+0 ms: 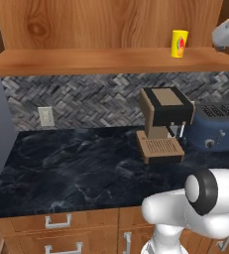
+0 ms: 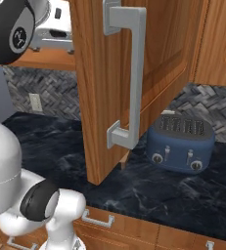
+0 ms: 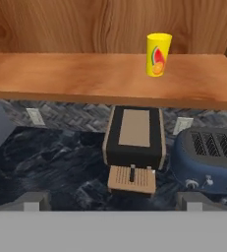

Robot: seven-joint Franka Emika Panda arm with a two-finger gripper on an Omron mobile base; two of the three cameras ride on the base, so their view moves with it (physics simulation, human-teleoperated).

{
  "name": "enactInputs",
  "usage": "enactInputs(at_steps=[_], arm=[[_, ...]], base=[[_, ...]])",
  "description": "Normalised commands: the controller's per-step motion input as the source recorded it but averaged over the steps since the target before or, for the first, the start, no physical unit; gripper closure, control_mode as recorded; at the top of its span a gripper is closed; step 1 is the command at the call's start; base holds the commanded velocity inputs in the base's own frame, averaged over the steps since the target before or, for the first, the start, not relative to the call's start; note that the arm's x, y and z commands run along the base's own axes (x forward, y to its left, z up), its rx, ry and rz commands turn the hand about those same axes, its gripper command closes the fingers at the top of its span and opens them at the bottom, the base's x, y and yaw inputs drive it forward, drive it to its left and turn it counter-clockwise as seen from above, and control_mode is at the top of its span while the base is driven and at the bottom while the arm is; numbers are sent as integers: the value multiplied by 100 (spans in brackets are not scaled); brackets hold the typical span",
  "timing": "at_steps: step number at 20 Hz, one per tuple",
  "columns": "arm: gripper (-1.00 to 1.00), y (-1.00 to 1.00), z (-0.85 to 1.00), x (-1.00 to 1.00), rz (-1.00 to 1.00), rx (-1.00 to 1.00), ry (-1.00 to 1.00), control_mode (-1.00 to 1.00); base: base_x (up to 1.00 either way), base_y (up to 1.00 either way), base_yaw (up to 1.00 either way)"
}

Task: Open the cabinet directly in front. Then move the liquor and the cup to the dining counter with the candle on it.

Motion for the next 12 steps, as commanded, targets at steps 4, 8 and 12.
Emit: enactInputs(at_steps=[4,8,12], arm=[[-100,-6,-80,0,12,-22,0,-100],[-100,0,-28,1,4,-8,1,-100],[-100,0,0,17,0,0,0,-100]], base=[[0,0,0],[0,0,0],[0,0,0]])
